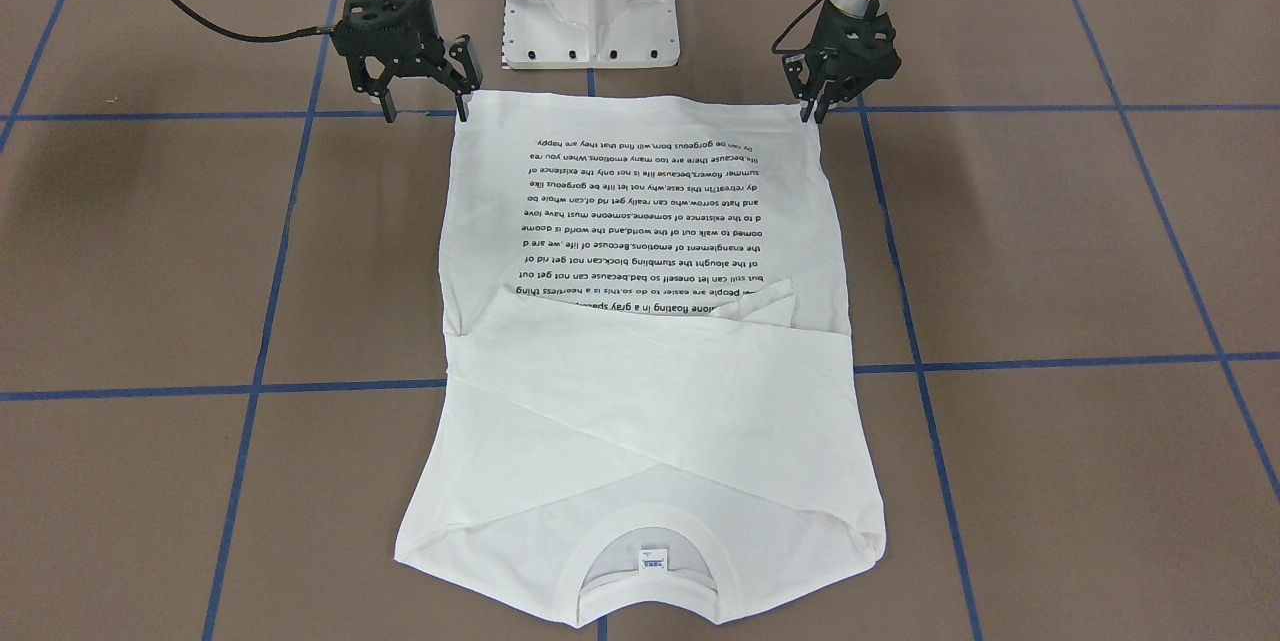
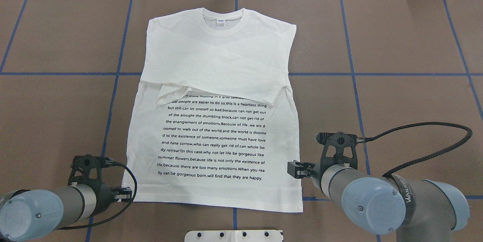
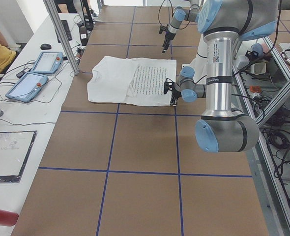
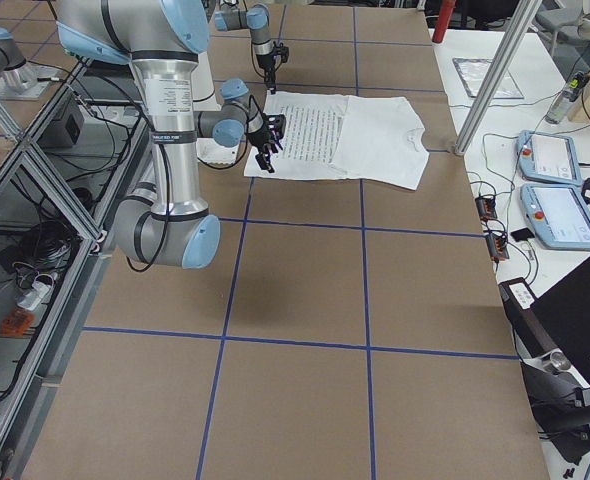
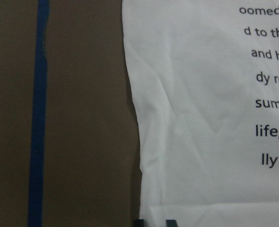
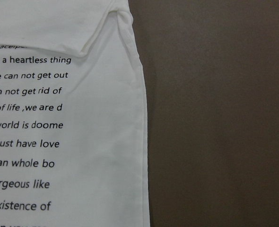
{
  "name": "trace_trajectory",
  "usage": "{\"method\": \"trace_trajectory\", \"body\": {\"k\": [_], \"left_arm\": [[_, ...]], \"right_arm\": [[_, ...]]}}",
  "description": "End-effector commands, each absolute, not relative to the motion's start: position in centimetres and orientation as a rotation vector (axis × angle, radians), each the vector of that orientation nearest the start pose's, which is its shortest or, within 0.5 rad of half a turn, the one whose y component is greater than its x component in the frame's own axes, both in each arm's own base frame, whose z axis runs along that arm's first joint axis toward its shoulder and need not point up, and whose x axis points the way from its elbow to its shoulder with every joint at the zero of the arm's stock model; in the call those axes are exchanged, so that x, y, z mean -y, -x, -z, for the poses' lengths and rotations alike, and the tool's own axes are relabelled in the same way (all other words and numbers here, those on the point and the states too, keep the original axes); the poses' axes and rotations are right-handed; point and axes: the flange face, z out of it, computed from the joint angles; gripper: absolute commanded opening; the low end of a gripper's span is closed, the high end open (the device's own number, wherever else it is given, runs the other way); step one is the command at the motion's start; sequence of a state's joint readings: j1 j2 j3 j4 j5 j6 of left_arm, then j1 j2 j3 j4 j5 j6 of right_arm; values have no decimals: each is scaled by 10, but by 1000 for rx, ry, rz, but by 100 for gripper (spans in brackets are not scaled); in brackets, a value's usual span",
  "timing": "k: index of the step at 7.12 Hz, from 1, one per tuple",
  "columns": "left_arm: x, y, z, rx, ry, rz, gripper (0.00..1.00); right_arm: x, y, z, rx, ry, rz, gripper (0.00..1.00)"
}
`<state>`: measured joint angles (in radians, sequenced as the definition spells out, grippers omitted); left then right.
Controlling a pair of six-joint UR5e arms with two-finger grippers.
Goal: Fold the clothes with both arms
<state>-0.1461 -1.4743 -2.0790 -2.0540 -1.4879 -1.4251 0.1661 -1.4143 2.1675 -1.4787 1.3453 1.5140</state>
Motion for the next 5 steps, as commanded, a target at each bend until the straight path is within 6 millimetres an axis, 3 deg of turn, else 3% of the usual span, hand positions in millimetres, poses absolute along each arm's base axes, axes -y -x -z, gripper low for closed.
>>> {"method": "trace_trajectory", "body": {"k": [1, 5], "left_arm": [[204, -430, -419, -860, -203, 31, 35], [200, -433, -417, -865, -200, 19, 33]], "right_arm": [[234, 460, -304, 814, -304, -196, 100], [233, 462, -304, 813, -303, -194, 100]]}}
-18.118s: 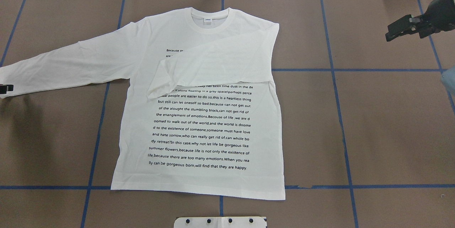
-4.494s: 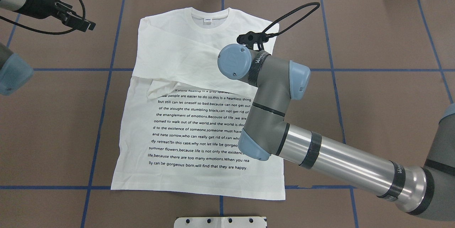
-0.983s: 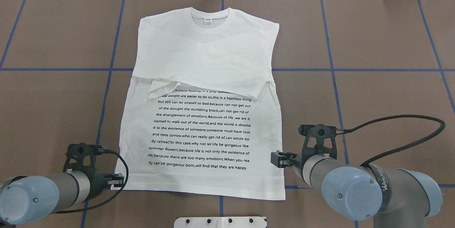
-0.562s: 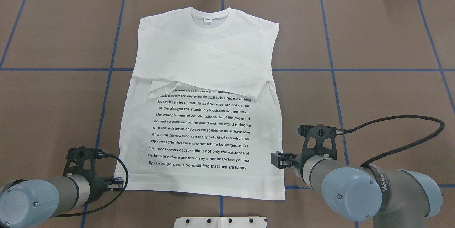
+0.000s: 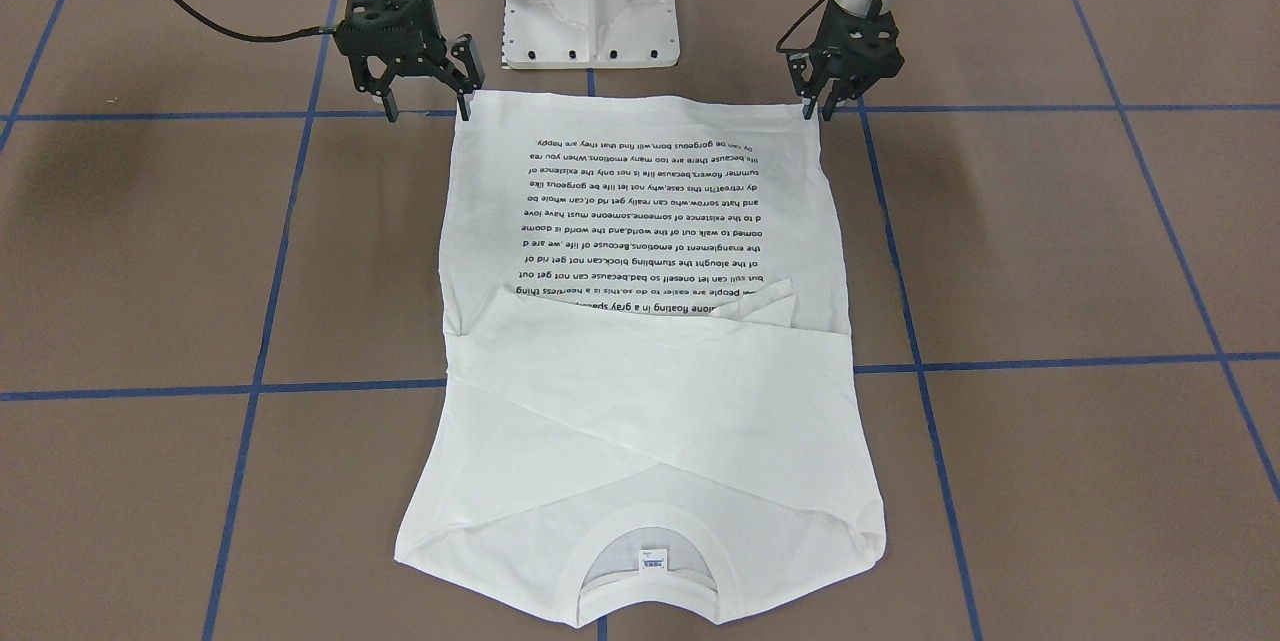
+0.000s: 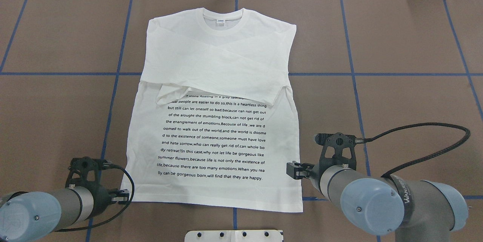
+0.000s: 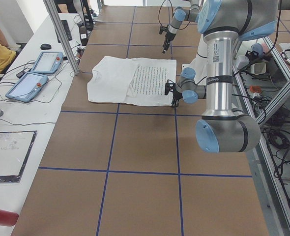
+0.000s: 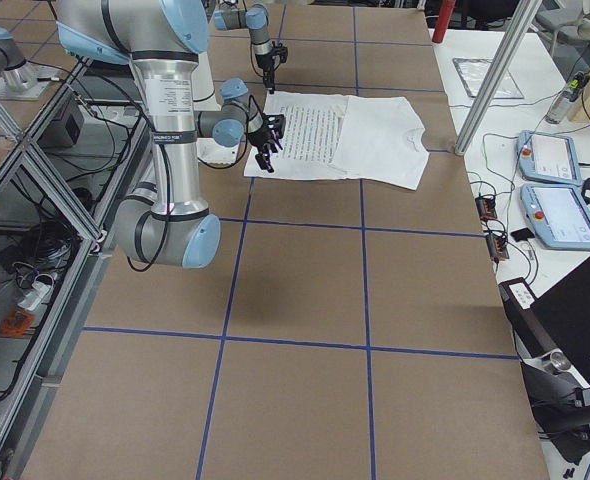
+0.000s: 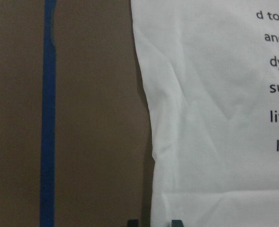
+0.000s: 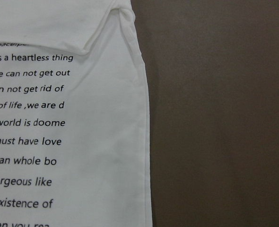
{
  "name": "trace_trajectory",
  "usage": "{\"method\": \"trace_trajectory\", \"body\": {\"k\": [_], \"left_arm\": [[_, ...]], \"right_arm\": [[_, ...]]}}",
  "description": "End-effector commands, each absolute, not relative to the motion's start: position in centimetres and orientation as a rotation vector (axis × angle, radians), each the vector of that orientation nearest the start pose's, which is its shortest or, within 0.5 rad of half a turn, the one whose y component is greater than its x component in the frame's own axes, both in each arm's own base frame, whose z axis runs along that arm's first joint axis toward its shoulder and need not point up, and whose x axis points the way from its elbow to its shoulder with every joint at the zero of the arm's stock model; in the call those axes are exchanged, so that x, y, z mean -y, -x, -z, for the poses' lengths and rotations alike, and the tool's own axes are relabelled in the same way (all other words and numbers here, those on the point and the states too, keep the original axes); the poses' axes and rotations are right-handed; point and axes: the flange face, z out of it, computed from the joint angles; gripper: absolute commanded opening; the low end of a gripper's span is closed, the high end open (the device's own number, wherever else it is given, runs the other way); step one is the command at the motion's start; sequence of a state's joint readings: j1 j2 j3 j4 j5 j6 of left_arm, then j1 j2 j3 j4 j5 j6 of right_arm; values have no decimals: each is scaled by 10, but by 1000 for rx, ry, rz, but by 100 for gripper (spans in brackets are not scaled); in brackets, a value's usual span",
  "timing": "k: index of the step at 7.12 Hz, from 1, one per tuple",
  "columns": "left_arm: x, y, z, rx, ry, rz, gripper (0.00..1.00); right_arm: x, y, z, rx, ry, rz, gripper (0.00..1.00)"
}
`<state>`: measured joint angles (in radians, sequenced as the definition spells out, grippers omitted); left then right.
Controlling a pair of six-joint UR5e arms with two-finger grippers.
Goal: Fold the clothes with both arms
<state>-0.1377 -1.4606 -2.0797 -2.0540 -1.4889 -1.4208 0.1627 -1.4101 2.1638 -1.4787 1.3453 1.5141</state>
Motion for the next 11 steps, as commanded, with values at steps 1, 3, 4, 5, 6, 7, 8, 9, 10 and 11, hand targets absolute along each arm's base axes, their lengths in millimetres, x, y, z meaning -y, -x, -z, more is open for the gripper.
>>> {"method": "trace_trajectory", "body": {"k": [1, 3, 4, 5, 6, 7, 8, 9, 10, 11], "left_arm": [[198, -434, -416, -869, -197, 14, 31], [198, -434, -415, -872, -196, 16, 25], [198, -434, -416, -870, -199, 20, 0], [198, -433, -410, -880, -202, 22, 0], [199, -434, -399, -905, -205, 24, 0], [199, -436, -392, -920, -206, 24, 0], [199, -437, -390, -925, -206, 24, 0], [199, -437, -389, -928, -205, 24, 0], [199, -437, -389, -930, -206, 24, 0], [199, -437, -389, -930, -206, 24, 0]], "right_arm": [[233, 462, -304, 813, -303, -194, 100], [233, 462, -306, 810, -303, -194, 100], [232, 462, -306, 808, -303, -192, 100], [227, 465, -306, 811, -298, -191, 100], [212, 473, -305, 827, -268, -268, 100], [188, 485, -308, 806, -271, -320, 100], [168, 496, -317, 772, -227, -369, 92], [142, 514, -330, 761, -183, -400, 86], [136, 530, -329, 764, -172, -412, 84], [133, 535, -326, 771, -173, -414, 80]]}}
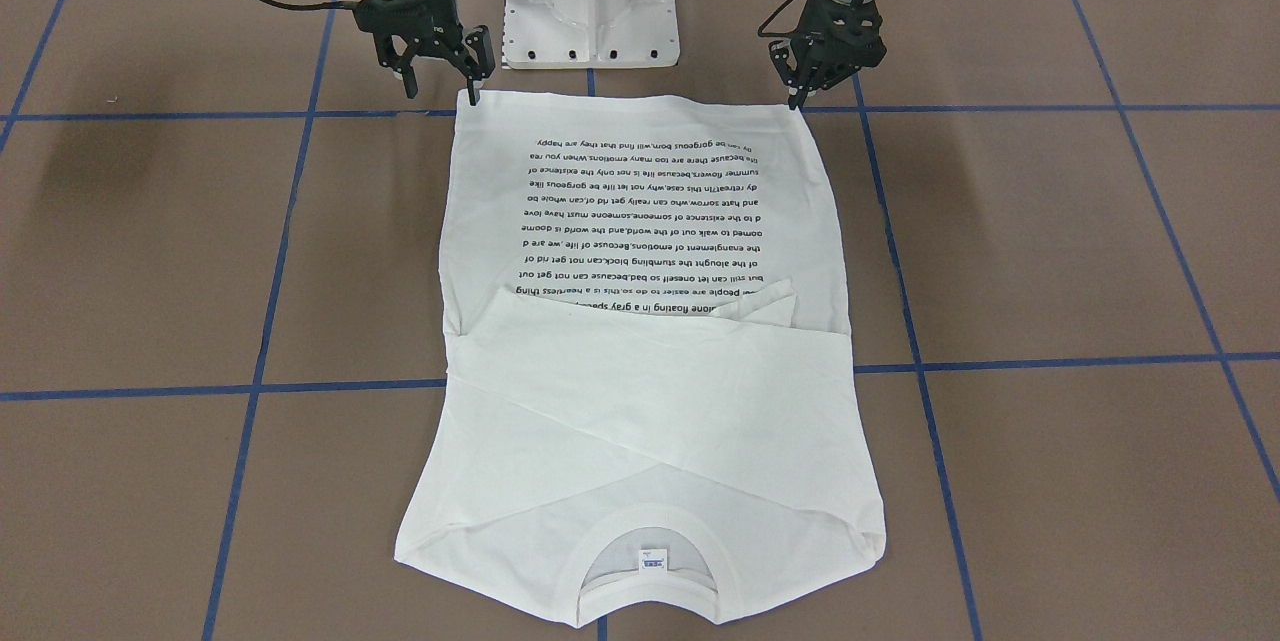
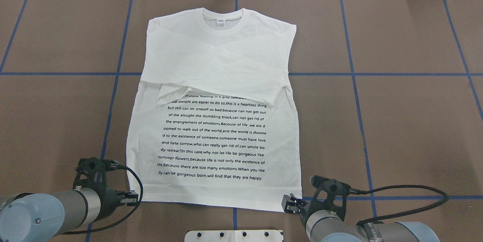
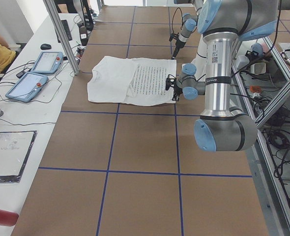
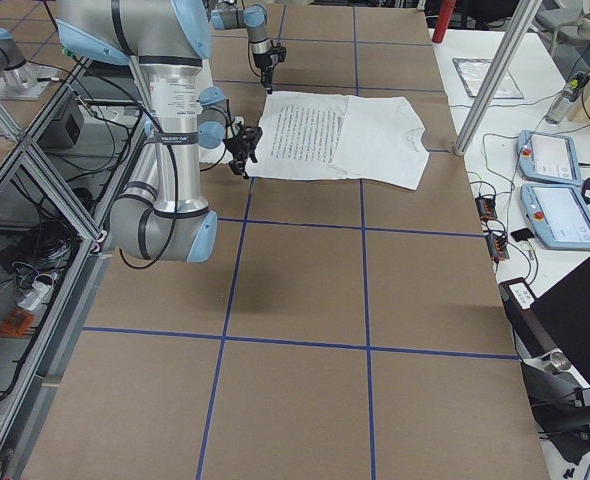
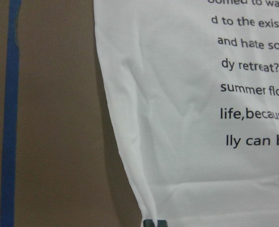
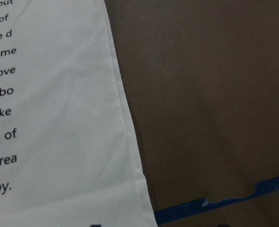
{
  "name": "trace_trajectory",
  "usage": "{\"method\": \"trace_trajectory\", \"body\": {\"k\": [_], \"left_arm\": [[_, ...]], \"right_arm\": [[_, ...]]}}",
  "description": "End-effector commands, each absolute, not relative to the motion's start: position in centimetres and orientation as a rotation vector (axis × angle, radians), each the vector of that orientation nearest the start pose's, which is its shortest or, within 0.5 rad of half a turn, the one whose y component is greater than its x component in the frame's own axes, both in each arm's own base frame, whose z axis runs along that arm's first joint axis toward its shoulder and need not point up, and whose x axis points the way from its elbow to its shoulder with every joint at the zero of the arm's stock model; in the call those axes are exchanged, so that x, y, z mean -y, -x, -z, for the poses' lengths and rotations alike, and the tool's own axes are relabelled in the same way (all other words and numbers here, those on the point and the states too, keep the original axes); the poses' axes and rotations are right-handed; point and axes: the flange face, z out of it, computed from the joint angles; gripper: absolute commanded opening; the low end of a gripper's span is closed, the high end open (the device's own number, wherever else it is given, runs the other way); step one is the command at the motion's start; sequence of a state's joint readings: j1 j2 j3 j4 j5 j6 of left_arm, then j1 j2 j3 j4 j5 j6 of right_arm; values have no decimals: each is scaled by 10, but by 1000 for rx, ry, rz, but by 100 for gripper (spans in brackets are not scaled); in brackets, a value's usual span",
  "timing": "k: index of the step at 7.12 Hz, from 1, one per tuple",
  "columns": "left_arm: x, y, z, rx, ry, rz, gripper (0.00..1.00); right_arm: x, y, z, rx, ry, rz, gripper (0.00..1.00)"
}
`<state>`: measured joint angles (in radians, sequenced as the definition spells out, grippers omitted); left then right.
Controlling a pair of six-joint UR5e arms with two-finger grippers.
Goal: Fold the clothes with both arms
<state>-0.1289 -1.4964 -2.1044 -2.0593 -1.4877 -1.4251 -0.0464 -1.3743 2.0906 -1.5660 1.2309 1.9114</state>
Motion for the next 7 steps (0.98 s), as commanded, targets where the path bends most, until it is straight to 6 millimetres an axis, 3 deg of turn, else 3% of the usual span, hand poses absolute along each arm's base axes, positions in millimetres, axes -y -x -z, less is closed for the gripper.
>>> {"method": "trace_trajectory", "body": {"k": [1, 4, 6, 7], "left_arm": [[199, -437, -389, -931, -206, 24, 0], [199, -436, -389, -929, -207, 24, 0], [199, -431, -382, -944, -210, 27, 0], [200, -431, -382, -944, -211, 27, 0]], "right_arm": [[132, 538, -330, 764, -183, -423, 76], [131, 539, -329, 768, -179, -434, 63], [131, 539, -328, 771, -178, -436, 48], [131, 539, -328, 772, -178, -441, 34]]}}
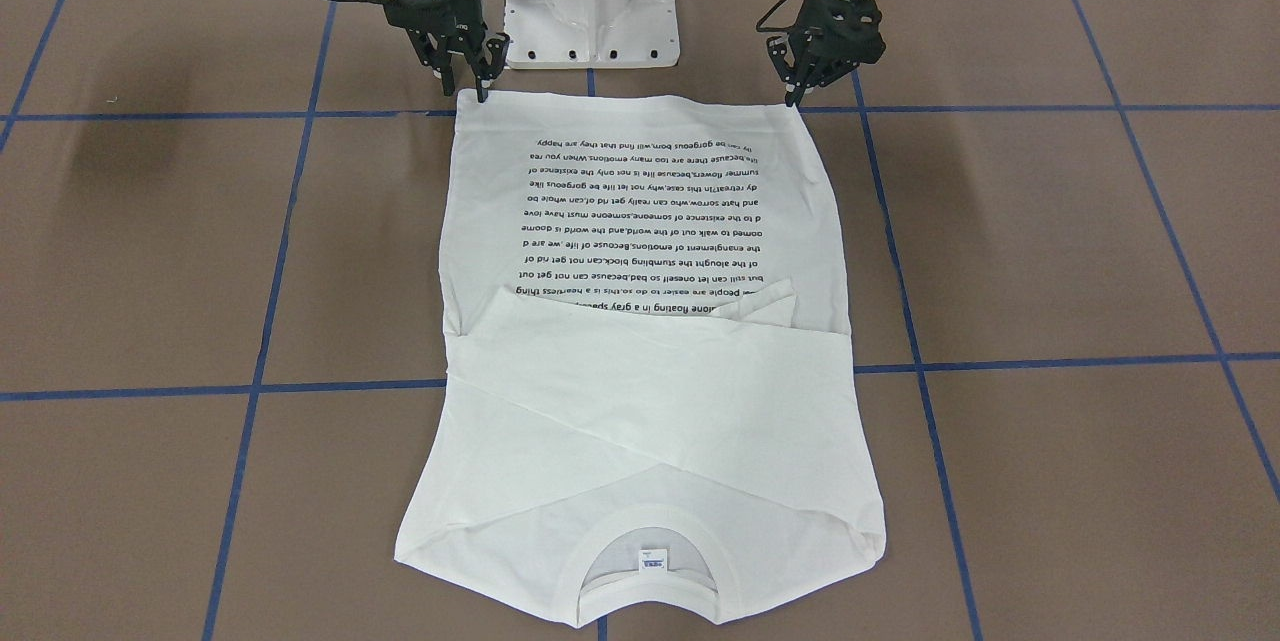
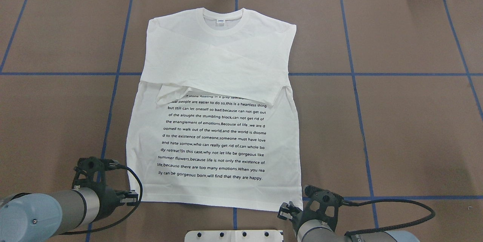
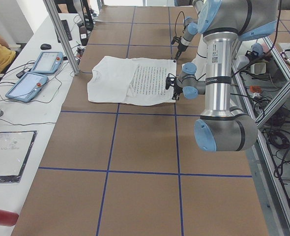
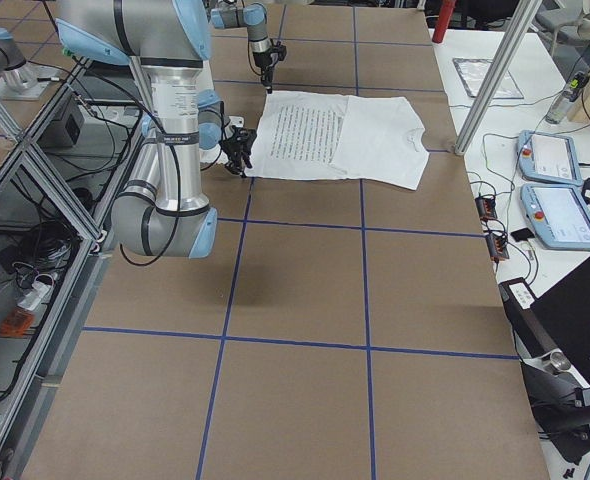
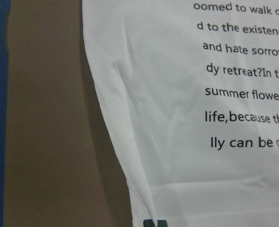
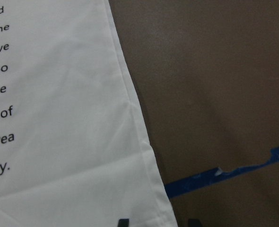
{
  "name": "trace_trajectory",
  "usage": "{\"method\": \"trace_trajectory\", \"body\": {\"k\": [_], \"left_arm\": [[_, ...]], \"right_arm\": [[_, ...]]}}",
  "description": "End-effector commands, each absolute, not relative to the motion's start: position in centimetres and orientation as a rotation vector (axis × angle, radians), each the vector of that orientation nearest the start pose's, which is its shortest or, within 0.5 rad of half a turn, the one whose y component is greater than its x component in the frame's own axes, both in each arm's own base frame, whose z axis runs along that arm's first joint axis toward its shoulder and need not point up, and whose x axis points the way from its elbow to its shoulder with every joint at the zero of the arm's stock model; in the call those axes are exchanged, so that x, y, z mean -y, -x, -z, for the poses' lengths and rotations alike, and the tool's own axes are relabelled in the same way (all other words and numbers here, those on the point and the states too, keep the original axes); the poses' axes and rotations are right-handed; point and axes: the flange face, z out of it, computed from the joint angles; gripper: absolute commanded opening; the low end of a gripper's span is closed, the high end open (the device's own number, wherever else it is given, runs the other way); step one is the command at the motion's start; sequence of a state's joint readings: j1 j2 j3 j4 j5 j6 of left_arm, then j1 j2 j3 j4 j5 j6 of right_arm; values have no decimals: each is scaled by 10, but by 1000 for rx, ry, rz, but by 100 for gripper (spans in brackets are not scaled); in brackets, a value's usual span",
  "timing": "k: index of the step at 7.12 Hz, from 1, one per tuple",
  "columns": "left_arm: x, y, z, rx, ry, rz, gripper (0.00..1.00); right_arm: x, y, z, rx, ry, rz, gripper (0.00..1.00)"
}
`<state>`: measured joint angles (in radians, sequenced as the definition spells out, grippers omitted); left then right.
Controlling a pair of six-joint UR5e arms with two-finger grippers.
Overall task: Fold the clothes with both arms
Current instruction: 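Grasp the hem corners with both grippers and lift the hem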
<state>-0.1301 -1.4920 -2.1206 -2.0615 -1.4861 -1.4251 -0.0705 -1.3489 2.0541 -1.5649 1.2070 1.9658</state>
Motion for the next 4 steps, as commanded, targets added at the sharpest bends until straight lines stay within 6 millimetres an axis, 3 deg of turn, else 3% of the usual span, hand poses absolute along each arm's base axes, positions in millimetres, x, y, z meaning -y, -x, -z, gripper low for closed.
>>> {"method": "trace_trajectory", "body": {"k": [1, 2, 3, 4], "left_arm": [[200, -431, -382, -944, -211, 27, 0], [199, -430, -379, -950, -212, 28, 0], [199, -428, -375, -958, -211, 27, 0], [198, -423, -363, -983, -208, 23, 0]], "right_arm": [[130, 540, -328, 773, -187, -442, 11], [130, 539, -328, 774, -190, -443, 0], [132, 539, -325, 780, -196, -451, 0], [145, 529, -316, 792, -199, -467, 0]]}}
